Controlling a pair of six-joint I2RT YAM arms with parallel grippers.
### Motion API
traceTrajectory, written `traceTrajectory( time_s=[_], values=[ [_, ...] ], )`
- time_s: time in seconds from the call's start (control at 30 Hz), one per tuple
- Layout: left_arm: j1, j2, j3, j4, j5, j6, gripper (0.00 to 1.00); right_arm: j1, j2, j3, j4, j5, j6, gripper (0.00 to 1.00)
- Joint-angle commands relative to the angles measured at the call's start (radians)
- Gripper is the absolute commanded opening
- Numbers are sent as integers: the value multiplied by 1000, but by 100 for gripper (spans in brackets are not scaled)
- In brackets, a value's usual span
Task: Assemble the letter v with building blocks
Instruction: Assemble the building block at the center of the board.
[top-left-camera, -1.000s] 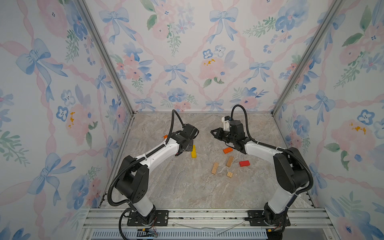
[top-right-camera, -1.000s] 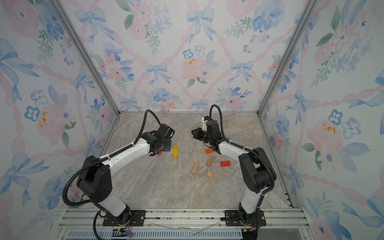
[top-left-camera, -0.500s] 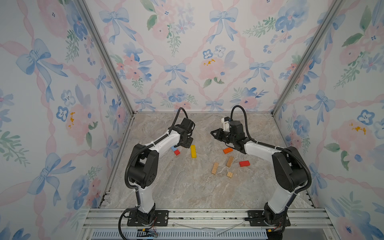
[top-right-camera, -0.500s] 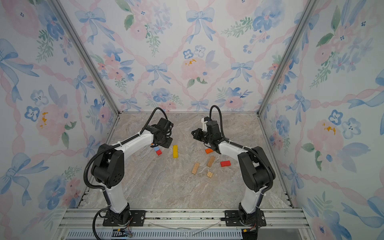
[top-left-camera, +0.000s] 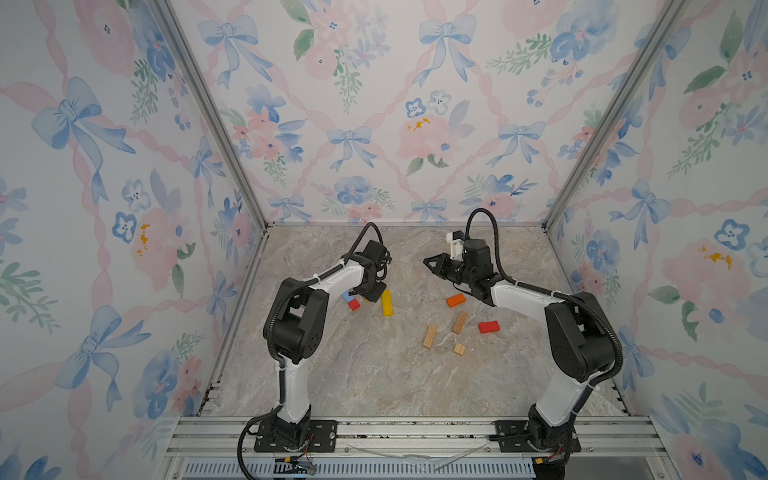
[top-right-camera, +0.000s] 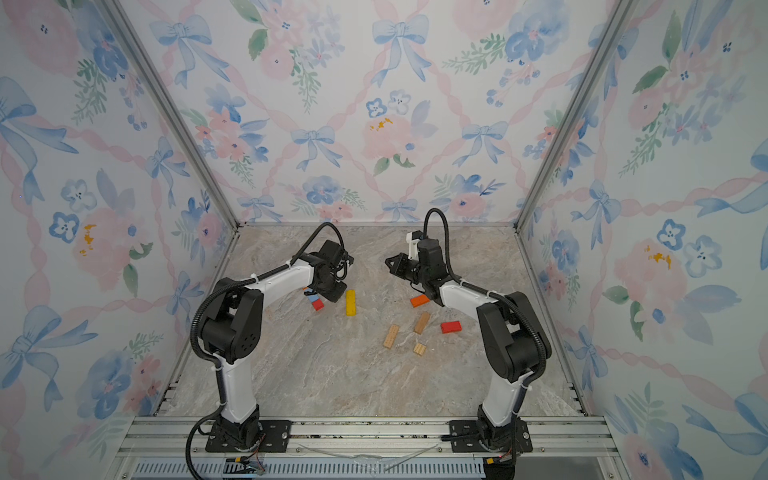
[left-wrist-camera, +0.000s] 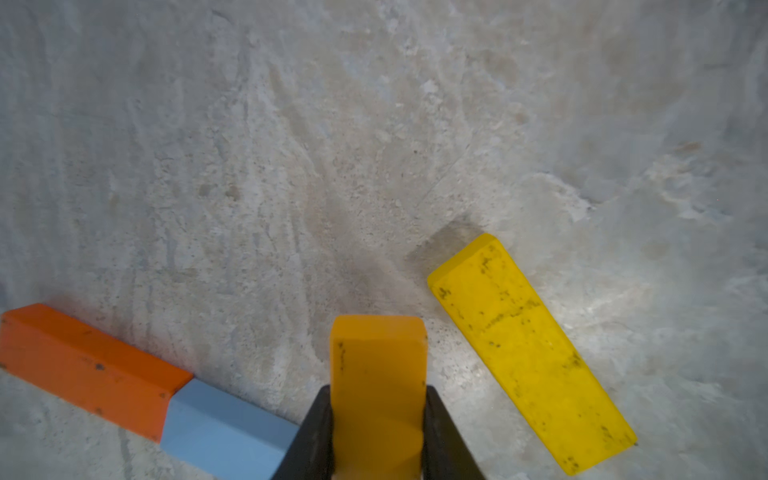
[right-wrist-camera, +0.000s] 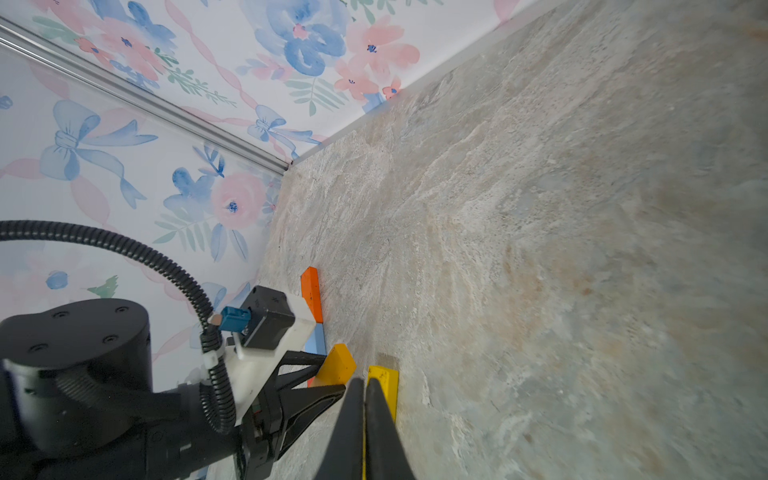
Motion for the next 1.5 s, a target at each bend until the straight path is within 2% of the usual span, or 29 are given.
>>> traceTrajectory(
  time_s=[0.0, 0.47, 0.63, 0.87, 1.07, 1.23, 1.33, 1.47],
  values=[
    [0, 27, 25, -12, 24, 43, 9, -11, 18, -2, 32, -17, 10, 8],
    [0, 71, 48, -14, -26, 97, 10, -11, 30, -5, 68, -36, 40, 7],
    [0, 76, 43, -14, -51, 110, 13, -11, 30, -6, 68, -37, 40, 7],
    [0, 90, 42, -13, -74, 112, 26, -11, 28, -7, 72, -40, 43, 7],
    [0, 86, 45, -14, -73, 112, 42, -10, 28, -6, 73, -39, 43, 7],
    [0, 80, 49, -14, -72, 107, 50, -10, 35, -3, 77, -42, 47, 7],
    [-1, 68, 51, -15, -83, 97, 59, -10, 35, -3, 75, -42, 47, 7],
    [-2, 14, 60, -12, -90, 73, 65, -6, 35, 3, 62, -39, 40, 7]
  ],
)
